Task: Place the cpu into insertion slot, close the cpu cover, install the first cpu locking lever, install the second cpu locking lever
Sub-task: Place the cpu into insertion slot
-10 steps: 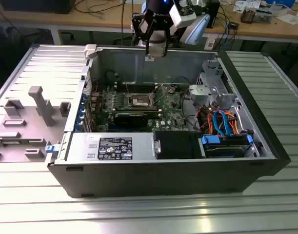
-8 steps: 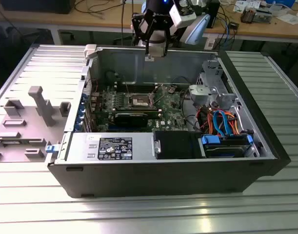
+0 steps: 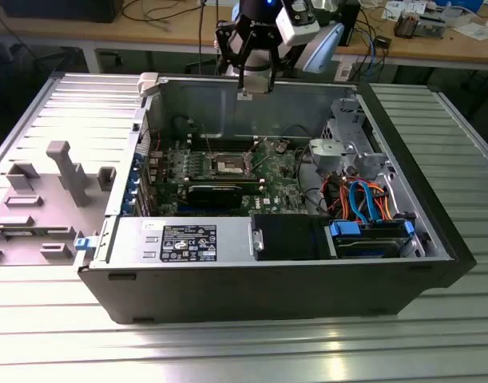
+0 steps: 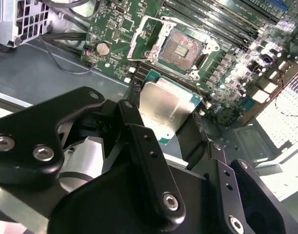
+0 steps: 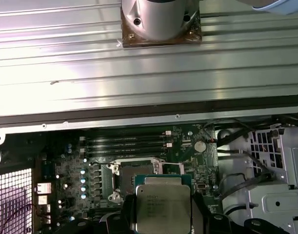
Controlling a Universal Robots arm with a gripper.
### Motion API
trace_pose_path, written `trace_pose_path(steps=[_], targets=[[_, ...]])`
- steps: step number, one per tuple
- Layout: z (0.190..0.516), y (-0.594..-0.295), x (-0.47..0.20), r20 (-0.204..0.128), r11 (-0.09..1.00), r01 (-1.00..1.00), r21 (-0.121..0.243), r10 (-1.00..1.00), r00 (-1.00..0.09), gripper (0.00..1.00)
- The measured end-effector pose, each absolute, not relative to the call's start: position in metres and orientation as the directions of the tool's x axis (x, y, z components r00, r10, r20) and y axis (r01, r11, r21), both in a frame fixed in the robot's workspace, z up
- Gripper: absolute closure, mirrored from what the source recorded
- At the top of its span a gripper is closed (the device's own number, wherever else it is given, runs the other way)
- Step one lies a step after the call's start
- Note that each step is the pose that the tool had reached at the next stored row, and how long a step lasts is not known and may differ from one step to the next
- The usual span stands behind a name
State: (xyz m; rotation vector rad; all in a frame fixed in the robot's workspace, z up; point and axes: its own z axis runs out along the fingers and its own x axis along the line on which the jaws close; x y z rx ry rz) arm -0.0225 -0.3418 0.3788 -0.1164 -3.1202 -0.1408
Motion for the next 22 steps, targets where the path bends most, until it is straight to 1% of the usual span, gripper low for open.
trace_pose_path(steps=[22], targets=[[0.3786,-0.3418,-0.0228,0.019,0.988,0.128,0.089,0.126,-0.992,0.45]])
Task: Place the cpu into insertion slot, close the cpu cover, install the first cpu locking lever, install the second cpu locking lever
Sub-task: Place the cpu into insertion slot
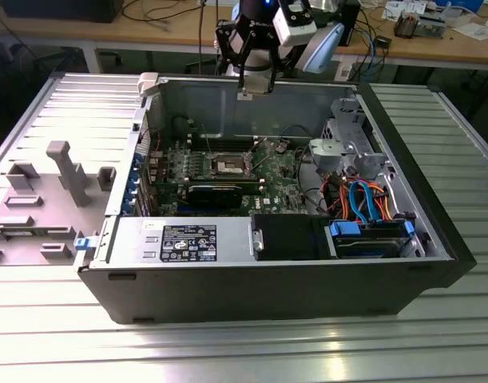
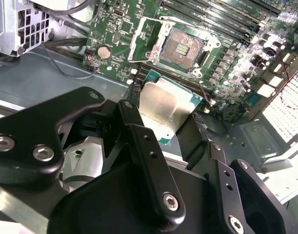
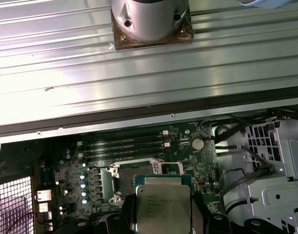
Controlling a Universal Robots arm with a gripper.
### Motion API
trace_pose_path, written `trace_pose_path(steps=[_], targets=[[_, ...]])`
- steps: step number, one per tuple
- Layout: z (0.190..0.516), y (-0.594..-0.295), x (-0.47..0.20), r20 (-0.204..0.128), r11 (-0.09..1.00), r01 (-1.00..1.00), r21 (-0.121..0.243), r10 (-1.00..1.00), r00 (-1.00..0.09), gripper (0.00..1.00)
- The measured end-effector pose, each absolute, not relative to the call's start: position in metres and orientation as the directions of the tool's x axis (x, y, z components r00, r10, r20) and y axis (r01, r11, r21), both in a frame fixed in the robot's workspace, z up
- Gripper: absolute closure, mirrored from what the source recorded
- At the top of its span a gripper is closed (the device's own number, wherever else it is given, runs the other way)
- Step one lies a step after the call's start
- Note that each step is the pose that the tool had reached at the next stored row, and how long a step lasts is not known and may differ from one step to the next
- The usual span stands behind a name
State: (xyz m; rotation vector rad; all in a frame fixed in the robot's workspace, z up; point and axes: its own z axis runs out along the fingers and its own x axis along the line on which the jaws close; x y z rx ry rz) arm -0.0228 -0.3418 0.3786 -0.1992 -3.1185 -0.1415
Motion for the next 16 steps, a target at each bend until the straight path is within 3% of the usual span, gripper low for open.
trace_pose_path(steps=[16], targets=[[0.3786,-0.3418,-0.0235,0.019,0.982,0.169,0.089,0.168,-0.986,0.45]])
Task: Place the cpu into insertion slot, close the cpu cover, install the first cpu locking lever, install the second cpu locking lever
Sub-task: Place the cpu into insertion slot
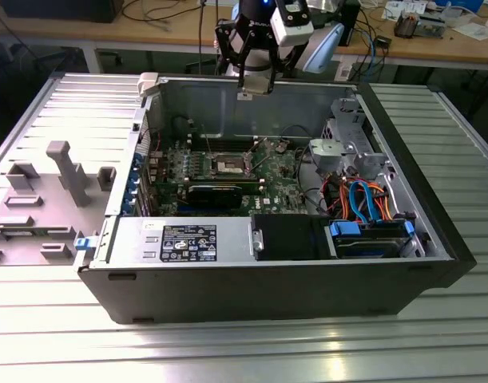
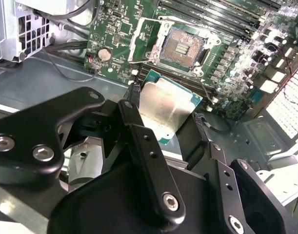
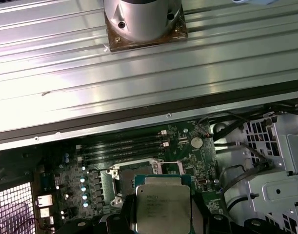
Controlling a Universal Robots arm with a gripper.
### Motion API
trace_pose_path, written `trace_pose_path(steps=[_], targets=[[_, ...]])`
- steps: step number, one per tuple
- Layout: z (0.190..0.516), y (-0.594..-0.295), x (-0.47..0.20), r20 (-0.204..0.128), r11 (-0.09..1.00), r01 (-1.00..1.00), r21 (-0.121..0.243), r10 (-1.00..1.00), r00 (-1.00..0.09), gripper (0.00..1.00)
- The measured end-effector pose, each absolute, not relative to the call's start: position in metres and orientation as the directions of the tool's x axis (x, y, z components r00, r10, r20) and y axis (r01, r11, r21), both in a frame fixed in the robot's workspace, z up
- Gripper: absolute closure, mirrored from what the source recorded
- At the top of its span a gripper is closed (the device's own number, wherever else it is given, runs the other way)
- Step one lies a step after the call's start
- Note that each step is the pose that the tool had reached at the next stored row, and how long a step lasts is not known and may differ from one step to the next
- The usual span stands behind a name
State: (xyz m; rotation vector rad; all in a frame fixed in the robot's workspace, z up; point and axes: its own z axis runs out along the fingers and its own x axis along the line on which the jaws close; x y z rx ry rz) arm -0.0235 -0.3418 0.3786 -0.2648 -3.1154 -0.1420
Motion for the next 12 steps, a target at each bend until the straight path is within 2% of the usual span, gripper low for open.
trace_pose_path(steps=[12], targets=[[0.3783,-0.3418,-0.0235,0.019,0.974,0.210,0.089,0.209,-0.978,0.45]])
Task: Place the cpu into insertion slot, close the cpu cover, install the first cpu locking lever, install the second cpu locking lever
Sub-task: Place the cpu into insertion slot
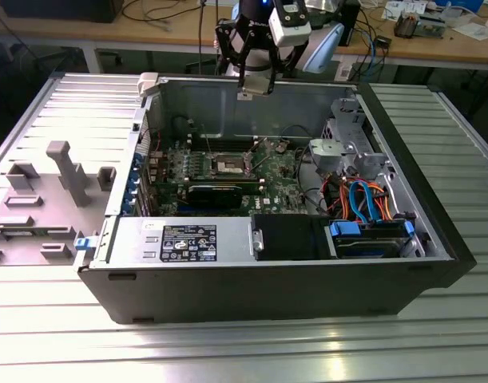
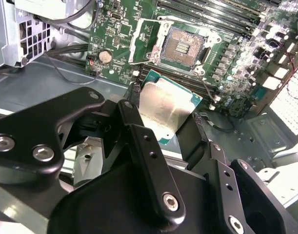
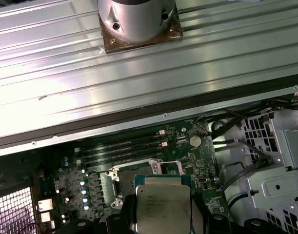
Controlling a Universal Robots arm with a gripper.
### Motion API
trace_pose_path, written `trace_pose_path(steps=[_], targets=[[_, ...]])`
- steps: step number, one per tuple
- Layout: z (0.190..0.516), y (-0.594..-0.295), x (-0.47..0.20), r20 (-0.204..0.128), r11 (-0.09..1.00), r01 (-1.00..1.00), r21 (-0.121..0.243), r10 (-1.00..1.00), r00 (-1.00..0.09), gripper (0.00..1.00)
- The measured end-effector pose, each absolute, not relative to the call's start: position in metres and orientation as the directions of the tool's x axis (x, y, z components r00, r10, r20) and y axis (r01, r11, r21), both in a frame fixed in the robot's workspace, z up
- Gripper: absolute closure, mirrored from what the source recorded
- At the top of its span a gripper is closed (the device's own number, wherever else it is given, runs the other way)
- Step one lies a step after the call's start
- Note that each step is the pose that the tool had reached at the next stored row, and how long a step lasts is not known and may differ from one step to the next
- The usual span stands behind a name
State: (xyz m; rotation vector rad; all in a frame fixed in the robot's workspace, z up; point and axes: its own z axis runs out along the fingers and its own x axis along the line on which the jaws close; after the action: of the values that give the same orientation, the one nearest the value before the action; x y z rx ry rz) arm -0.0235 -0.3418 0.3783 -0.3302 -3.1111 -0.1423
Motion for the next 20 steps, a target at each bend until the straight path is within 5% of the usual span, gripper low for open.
trace_pose_path(steps=[20], targets=[[0.3777,-0.3418,-0.0263,0.019,0.960,0.266,0.089,0.265,-0.964,0.45]])
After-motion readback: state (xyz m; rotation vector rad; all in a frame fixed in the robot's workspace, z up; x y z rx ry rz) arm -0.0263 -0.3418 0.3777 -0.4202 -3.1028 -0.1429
